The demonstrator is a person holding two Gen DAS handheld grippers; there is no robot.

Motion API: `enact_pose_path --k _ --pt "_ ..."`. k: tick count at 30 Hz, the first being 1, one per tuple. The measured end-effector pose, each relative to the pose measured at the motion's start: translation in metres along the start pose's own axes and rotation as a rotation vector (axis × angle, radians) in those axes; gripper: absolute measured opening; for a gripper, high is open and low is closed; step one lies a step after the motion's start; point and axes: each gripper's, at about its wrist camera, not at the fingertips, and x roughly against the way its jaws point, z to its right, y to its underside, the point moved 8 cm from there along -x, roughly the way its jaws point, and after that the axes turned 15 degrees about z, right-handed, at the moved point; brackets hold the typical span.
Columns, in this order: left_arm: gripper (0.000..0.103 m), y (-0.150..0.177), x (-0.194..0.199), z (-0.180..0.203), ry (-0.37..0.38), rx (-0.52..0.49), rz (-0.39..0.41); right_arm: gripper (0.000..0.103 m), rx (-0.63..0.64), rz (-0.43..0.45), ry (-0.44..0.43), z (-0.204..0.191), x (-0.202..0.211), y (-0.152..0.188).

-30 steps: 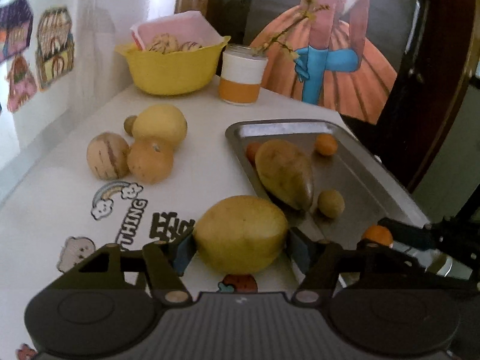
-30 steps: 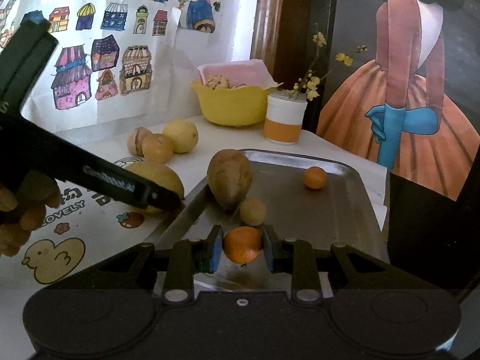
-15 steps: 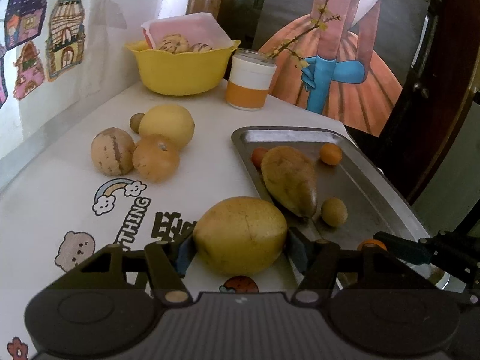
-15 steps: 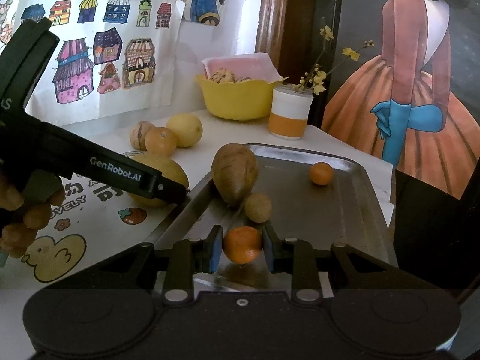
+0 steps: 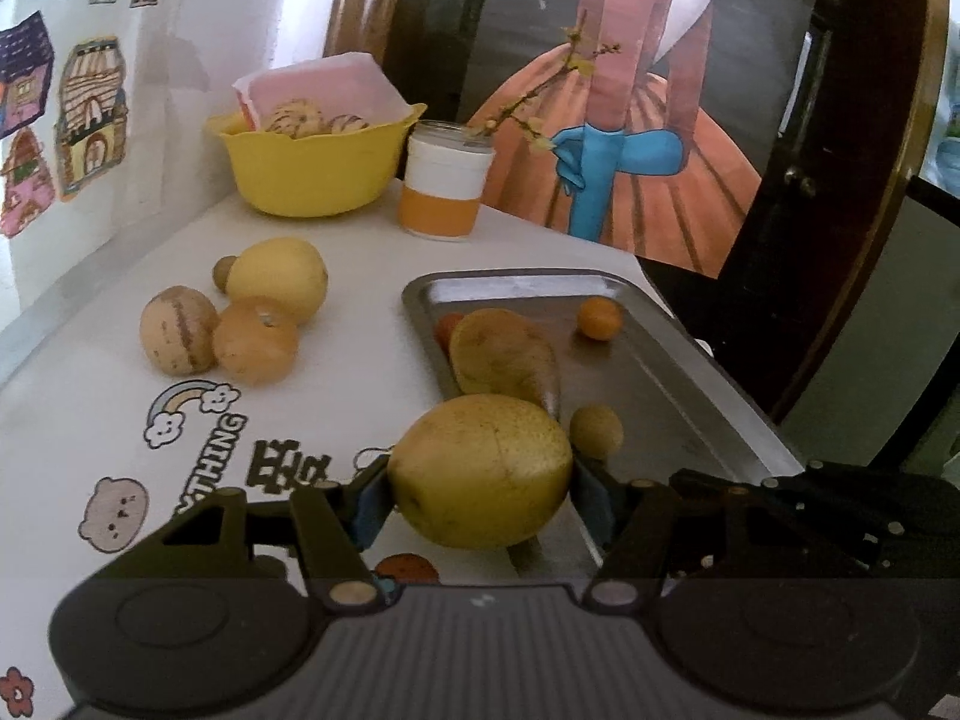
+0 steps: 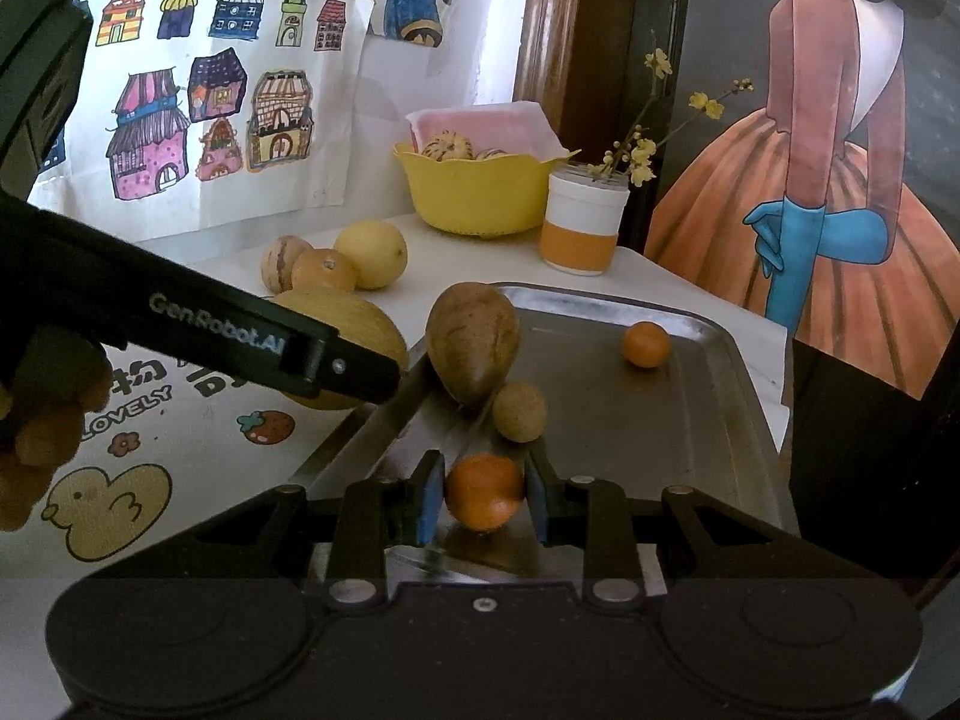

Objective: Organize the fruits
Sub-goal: 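Carry the orange with the right tool while the left tool carries the potato over the tray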

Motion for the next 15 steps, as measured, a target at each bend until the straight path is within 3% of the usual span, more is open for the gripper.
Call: enact_pose_path --k 9,15 --pt "0.066 0.002 -0.005 0.015 0.031 -0.042 -0.013 0.034 -0.002 -0.011 0.001 0.001 0.002 0.002" --pt "0.064 -0.001 -0.009 0.020 0.040 -0.050 0.002 0.044 -0.004 -0.016 0.013 0.003 0.011 0.005"
